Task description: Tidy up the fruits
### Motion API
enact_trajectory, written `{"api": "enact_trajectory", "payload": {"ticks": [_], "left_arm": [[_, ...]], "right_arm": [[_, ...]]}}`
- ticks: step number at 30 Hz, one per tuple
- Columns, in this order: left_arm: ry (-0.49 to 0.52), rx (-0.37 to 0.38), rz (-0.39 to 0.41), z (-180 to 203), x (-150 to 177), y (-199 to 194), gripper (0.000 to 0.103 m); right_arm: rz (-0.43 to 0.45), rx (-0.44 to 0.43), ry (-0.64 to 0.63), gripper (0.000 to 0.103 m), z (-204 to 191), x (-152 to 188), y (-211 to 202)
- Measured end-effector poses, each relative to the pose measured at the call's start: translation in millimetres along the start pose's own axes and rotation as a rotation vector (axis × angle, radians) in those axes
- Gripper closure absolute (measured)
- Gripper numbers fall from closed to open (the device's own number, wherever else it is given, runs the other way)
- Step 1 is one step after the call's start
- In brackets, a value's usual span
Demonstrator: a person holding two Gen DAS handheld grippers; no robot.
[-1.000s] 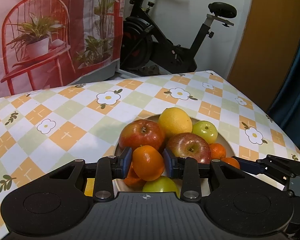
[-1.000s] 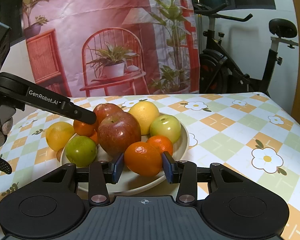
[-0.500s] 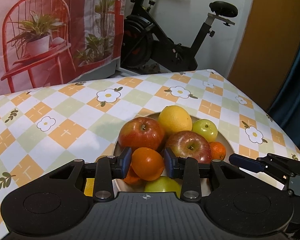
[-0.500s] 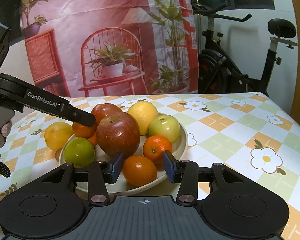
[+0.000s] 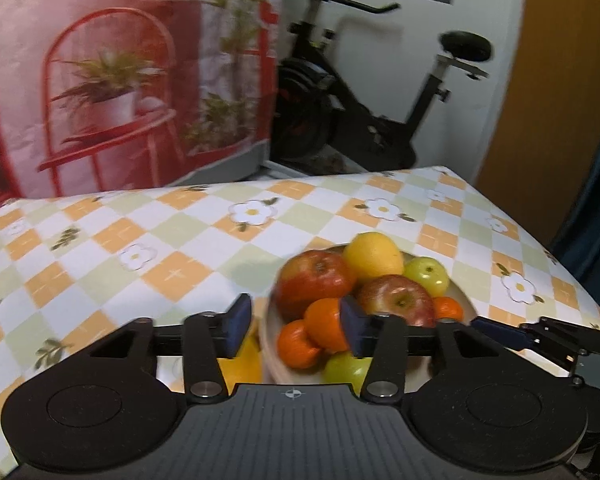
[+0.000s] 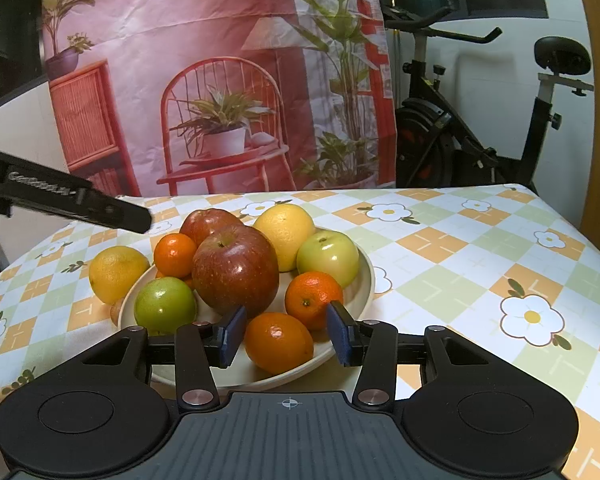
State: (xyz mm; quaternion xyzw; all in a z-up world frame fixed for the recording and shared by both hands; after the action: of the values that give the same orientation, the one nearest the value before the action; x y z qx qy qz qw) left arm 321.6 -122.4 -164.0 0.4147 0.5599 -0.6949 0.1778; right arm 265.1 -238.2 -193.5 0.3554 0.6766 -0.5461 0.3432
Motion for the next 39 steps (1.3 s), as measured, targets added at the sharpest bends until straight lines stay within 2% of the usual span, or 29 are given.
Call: {"api": "enact_trajectory", "payload": {"ticks": [5,11,19,22,26,33,39], "left_arm": [[-0.095,-0.066,0.016,-20,13,-15,0.047],[-0.089,-0.138,0.019,-41,25,-32,0.047],[-0.214,-0.198,0.003,-87,38,-48,0.047],[-0.255,-0.198,0.006,-98,39,-51,0.047],[-0.251,-0.183,-0.018,-99,39,-44,0.047],[-0.258,-0.093,-0.043,-83,24,-17,0.047],[-0.259,-0.046,-0.082,-68,11,12,0.047]], "right_arm": [[0.002,0.001,-0.002,0.06,0,0,-1],[0.02,-0.009,0.005,0.056,2,-2,-5],[0.024,-0.016,0.023,0.056,4,-2,-7],[0.022,-0.017,0.023,0.056,3,-2,-7],[0.019,-0.015,0.021,0.055,3,-2,-7],[0.015,-0.013,0.019,0.055,2,-2,-6],[0.015,-0.017,0.022,0.055,2,-2,-5]]}}
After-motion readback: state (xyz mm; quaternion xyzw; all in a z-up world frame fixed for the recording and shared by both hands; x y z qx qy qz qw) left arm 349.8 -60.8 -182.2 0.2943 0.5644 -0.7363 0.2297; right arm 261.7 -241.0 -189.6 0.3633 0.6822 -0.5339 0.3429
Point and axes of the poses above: each gripper's, at about its wrist camera, not at the fingertips, and y roughly the way its jaws point, z to its right, x to its underside, the point moved 10 cm from there along y, roughly the way its jaws point, and after that the axes turned 2 degrees about -x, right-handed, at the moved point
